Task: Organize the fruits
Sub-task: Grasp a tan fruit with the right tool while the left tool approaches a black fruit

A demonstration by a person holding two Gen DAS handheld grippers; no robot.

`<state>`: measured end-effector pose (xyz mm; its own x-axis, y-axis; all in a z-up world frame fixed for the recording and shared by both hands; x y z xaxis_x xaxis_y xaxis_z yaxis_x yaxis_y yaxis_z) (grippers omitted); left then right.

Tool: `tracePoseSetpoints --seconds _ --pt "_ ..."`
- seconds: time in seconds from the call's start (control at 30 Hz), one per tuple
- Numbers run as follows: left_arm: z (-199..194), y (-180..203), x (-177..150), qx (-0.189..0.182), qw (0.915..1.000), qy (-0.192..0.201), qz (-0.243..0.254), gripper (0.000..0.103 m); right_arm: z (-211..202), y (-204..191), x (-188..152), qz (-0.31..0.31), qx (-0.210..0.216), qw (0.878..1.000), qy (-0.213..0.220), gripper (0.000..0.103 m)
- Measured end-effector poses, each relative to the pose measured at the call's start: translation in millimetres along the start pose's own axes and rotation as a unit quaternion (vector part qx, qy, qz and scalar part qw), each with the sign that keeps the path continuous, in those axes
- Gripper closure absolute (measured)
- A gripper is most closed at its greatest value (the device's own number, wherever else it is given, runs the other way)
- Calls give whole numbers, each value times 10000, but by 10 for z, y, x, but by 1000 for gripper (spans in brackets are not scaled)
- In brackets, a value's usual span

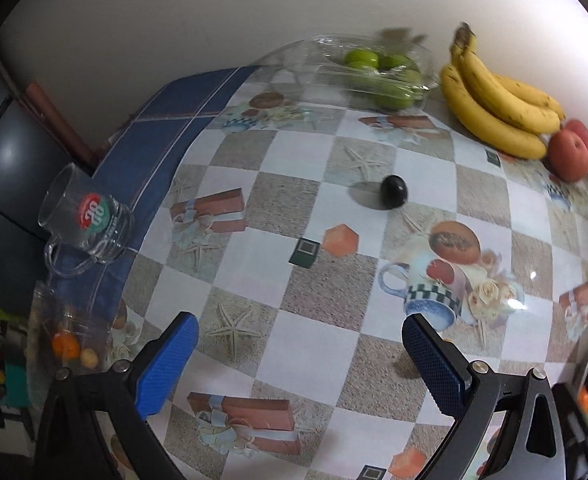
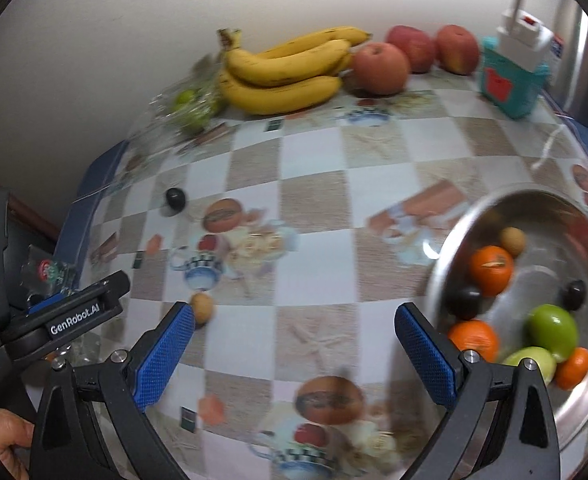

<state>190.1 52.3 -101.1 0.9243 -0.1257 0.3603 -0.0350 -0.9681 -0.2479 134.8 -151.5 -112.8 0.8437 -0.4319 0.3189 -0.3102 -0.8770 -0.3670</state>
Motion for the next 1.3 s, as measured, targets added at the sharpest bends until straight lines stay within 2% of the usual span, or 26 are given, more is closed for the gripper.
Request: tracePoseSetpoints --seconds 0.17,0.27,0.33,0.47,0.67,1.03,1.3 --pt "144 -118 -3 -227 9991 -147 -324 0 188 -235 -80 -266 136 9995 -129 3" --pt "237 -180 -25 -306 9979 -258 -505 0 294 -351 -125 -364 199 9989 -211 7" --pt "297 -215 -40 -347 9971 -311 -599 0 356 -425 -151 -462 191 9985 -240 19" --pt "382 -283 -58 -426 9951 -366 -813 0 502 -521 -182 -572 151 9976 -357 27" --pt "473 -339 -61 -531 9924 -430 -1027 0 663 -626 -210 -695 159 9961 -512 47" --pt "532 -311 -47 -629 9915 -469 -1034 0 771 -718 -263 -799 199 9947 -623 74" --pt "512 -309 -14 -623 9917 -410 -1050 0 771 -724 -273 -793 225 9945 -650 76"
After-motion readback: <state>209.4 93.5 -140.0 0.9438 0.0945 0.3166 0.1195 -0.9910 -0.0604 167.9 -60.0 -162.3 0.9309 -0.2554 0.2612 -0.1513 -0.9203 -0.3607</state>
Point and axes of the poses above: each gripper's, at about its wrist camera, not at the fingertips, and z roughly the way its jaws point, y to its right, x to its top, the point moved 4 cm from there along z, roughly the way its jaws point, and after that the axes turned 11 degrees about z, right-handed, at the moved point
